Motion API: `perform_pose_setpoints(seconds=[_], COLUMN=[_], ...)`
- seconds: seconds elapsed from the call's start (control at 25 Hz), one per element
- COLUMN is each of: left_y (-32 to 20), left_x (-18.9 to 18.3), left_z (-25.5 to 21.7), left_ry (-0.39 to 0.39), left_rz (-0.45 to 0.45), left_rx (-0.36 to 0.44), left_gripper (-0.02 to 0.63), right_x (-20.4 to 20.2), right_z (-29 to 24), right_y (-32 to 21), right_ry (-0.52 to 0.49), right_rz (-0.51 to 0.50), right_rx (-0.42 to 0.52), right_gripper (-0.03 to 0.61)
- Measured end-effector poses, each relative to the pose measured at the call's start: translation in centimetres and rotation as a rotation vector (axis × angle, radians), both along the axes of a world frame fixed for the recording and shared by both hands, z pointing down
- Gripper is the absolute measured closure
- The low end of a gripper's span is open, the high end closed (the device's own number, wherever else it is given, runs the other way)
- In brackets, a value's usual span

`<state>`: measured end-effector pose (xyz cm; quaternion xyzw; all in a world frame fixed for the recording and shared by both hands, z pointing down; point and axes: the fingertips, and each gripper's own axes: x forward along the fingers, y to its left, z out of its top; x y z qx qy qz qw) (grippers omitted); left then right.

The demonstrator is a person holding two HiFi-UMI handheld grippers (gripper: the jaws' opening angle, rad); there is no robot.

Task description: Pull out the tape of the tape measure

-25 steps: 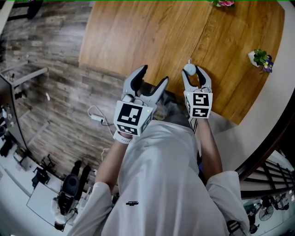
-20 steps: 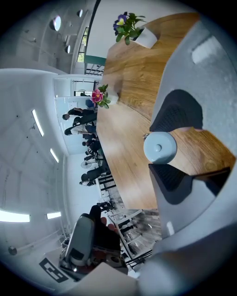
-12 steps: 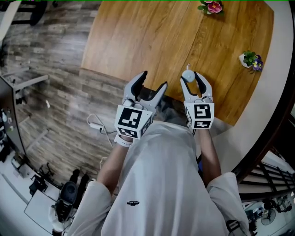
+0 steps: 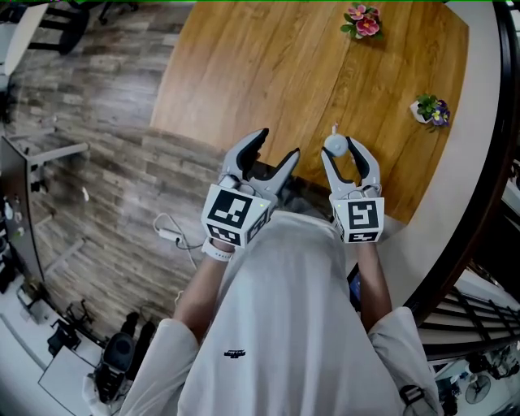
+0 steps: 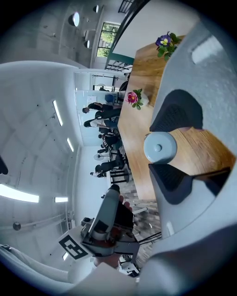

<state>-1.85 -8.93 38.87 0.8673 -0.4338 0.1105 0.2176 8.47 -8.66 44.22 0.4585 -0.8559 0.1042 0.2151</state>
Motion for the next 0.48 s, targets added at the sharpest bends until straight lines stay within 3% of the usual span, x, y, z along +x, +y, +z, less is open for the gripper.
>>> perform_pose_setpoints(seconds=[0.16,0.48], left_y=[0.2,-0.1], left_x=[1.2,4.2], left_z=[-0.8,-1.3], left_ry=[0.034,0.069], left_rz=[0.073,0.306], left_rx=[-0.046,-0.182], left_gripper=[0.375,0.396], right_x=[-0.7,-1.9], right_z=[-1.7,-3.3], right_y=[0.8,2.2], right_ry=[-0.01,-0.01], right_rz=[-0.022,-0.074], right_rx=[0.033,0.078], right_gripper=[0.36,0.36])
